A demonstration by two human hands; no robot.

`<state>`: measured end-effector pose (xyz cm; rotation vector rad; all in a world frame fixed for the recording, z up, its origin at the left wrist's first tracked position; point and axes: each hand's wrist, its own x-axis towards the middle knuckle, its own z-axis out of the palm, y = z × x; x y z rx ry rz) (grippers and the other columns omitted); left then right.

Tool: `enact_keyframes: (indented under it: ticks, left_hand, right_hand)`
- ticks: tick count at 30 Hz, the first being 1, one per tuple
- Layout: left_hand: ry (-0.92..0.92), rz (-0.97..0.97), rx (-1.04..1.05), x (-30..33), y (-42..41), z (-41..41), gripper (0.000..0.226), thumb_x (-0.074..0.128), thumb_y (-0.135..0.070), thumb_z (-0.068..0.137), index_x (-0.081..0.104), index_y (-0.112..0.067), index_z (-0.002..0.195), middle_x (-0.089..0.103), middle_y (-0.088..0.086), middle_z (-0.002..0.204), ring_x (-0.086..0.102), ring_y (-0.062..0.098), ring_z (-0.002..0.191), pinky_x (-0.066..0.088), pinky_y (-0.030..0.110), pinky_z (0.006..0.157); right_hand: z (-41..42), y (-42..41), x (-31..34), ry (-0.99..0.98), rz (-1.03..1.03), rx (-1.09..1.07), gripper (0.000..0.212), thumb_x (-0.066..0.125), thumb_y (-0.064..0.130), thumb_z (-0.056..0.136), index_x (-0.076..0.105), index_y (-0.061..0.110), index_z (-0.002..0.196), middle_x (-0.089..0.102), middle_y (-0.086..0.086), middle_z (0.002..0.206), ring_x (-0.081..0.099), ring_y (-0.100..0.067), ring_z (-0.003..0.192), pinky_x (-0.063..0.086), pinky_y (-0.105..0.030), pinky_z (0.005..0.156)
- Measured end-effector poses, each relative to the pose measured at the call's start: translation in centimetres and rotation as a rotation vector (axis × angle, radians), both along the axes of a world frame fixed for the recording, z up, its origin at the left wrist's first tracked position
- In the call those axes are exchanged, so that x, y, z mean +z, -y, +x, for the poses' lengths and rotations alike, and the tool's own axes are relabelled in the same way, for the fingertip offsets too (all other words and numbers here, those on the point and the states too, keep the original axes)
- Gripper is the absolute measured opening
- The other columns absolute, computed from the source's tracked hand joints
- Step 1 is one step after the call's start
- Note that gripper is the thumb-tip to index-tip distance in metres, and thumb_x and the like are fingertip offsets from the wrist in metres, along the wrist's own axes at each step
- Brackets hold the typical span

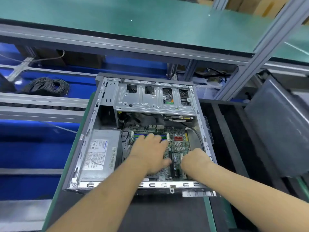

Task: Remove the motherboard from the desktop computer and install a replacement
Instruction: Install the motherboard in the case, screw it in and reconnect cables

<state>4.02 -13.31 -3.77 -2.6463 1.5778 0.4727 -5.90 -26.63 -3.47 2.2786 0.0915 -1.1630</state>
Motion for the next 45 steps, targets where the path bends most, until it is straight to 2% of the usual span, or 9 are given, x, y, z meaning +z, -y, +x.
enact_keyframes:
  ticks: [2,4,8,23,29,34,39,42,45]
  left_hand:
    - [-0.083,0.17,-0.02,-1.2,0.7,-1.1,0.104,0.051,-0.078,0.083,0.007,-0.022,0.16,0.01,0.013,0.165,0.01,0.033,0.151,0.015,0.055,0.121]
    - [-0.104,0.224,0.008,-2.5,0.7,-1.0,0.114,0.057,-0.071,0.085,-0.016,-0.023,0.158,-0.017,0.01,0.166,-0.012,0.031,0.153,0.0,0.052,0.123]
    - [-0.108,0.292,0.071,-3.7,1.1,-0.8,0.105,0.057,-0.017,0.096,-0.032,-0.03,0.15,-0.037,0.004,0.159,-0.029,0.027,0.149,-0.011,0.048,0.12]
    - [-0.065,0.327,0.101,-4.1,1.7,-1.2,0.116,0.057,0.003,0.084,-0.032,-0.032,0.15,-0.042,0.003,0.156,-0.034,0.026,0.146,-0.013,0.046,0.12]
    - [-0.068,0.352,0.108,-4.2,2.0,-1.2,0.119,0.061,0.001,0.084,-0.033,-0.032,0.15,-0.043,0.002,0.154,-0.034,0.026,0.146,-0.013,0.045,0.12]
    - [-0.072,0.346,0.099,-4.2,1.8,-1.0,0.112,0.058,-0.01,0.088,-0.035,-0.028,0.148,-0.044,0.006,0.154,-0.035,0.028,0.145,-0.013,0.047,0.12]
    - [-0.14,0.217,0.045,-3.3,1.5,-0.2,0.098,0.056,-0.049,0.094,-0.013,-0.025,0.158,-0.023,0.004,0.165,-0.015,0.028,0.153,-0.003,0.049,0.122]
    - [-0.083,0.14,-0.03,-2.9,0.4,1.0,0.094,0.054,-0.062,0.092,-0.002,-0.029,0.16,-0.012,-0.002,0.168,-0.004,0.022,0.154,-0.004,0.053,0.12]
    - [-0.081,0.189,-0.038,-3.5,-0.4,1.0,0.103,0.056,-0.059,0.093,-0.02,-0.032,0.156,-0.024,-0.003,0.165,-0.016,0.023,0.153,-0.011,0.054,0.119]
  right_hand:
    - [-0.2,0.2,0.3,-0.007,0.044,0.012,0.023,0.051,0.003,0.098,0.063,0.012,0.116,0.067,-0.002,0.106,0.062,-0.026,0.088,0.037,-0.035,0.061]
    - [-0.3,0.2,0.4,-0.003,0.062,0.022,0.025,0.05,0.001,0.097,0.063,0.011,0.116,0.068,-0.003,0.103,0.057,-0.027,0.078,0.037,-0.034,0.056]
    - [-0.3,0.4,0.5,0.031,0.121,0.061,0.024,0.047,0.001,0.098,0.064,0.011,0.111,0.056,0.0,0.083,0.053,-0.028,0.074,0.04,-0.035,0.056]
    - [-0.1,0.4,1.1,0.042,0.232,0.065,0.014,0.045,0.002,0.099,0.056,0.009,0.094,0.045,-0.003,0.071,0.062,-0.033,0.084,0.048,-0.039,0.061]
    - [1.2,1.3,5.0,0.187,0.285,0.147,0.03,0.061,0.013,0.082,0.039,0.018,0.062,0.041,0.003,0.059,0.04,-0.014,0.05,0.034,-0.03,0.051]
    - [2.9,3.1,5.4,0.427,0.434,-0.132,0.02,0.06,0.035,0.095,0.065,0.016,0.095,0.062,-0.004,0.091,0.062,-0.027,0.086,0.051,-0.037,0.07]
    - [3.0,1.1,1.8,0.655,0.4,-0.277,0.016,0.059,0.003,0.087,0.066,0.013,0.097,0.059,-0.008,0.099,0.062,-0.03,0.093,0.048,-0.037,0.068]
    - [3.2,0.5,0.2,0.561,0.592,-0.411,0.013,0.058,0.014,0.086,0.071,0.011,0.089,0.069,-0.008,0.088,0.065,-0.028,0.085,0.055,-0.035,0.071]
    - [2.9,0.6,-0.7,0.248,0.7,-0.46,0.015,0.065,0.017,0.086,0.075,0.006,0.085,0.072,-0.01,0.083,0.065,-0.025,0.077,0.058,-0.038,0.079]
